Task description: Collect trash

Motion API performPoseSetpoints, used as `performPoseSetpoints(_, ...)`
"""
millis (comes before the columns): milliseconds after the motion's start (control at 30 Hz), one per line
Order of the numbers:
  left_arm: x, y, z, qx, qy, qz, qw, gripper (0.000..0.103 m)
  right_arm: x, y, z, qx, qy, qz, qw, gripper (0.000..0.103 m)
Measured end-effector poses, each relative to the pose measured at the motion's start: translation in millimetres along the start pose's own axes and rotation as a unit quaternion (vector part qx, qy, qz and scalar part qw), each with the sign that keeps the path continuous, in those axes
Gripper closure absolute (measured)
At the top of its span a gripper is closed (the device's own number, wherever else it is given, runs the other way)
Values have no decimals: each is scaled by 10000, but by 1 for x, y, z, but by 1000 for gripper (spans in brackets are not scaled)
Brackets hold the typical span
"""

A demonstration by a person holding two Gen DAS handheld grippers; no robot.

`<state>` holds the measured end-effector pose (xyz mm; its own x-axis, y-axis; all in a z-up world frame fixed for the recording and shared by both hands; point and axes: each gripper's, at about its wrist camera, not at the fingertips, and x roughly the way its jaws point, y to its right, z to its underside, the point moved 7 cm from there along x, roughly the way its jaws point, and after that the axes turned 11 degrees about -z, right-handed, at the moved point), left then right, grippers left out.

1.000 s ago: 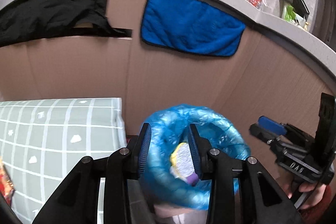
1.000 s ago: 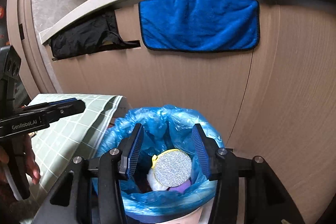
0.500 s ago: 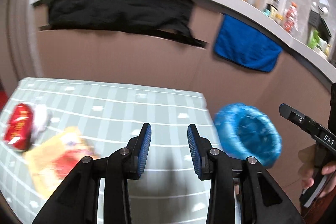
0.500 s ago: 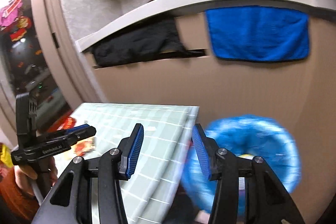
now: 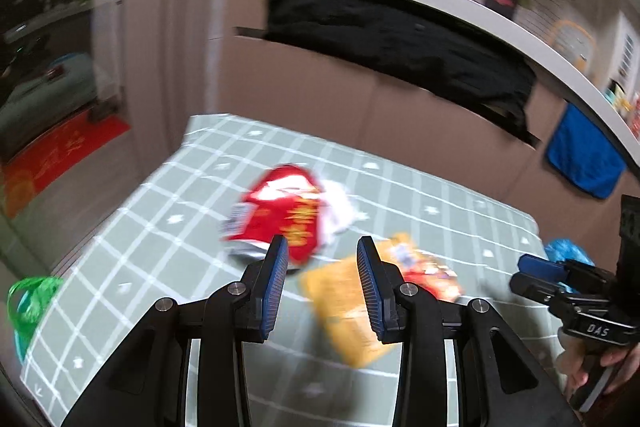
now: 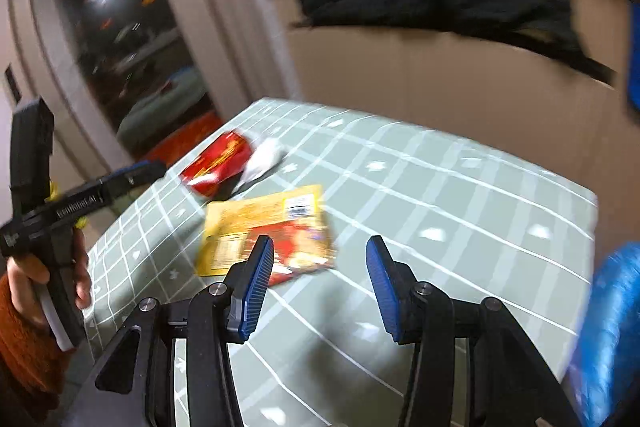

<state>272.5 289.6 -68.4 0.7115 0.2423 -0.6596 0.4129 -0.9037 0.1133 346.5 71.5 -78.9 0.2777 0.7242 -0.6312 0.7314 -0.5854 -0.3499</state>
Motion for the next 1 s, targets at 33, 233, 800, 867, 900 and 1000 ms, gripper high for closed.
performPoseSetpoints(33,2,-15,2,-78,-11,-68,9999,66,16,-8,-4,-145,-96,-57,9998,57)
performPoseSetpoints(233,6,-60,12,-270,-158,-93,9995,66,80,-41,-44,-624,-167,-360,9973,57)
performPoseSetpoints(800,38,-59,5,-269,-594,777,9948,66,176,-16,-72,-189,-654,-510,9964,94)
performPoseSetpoints(867,52,-49,-8,-257,-708,1025,9919,66,149,-14,-72,-251,-482,-428,9976,94)
performPoseSetpoints(900,58,-47,-14,-275,-749,1076,9910,66,135,-12,-71,-262,-397,-390,9981,94)
performPoseSetpoints(1000,86,-41,-26,-501,-1101,1357,9833,65,86,1,-60,-251,-142,-98,9995,94)
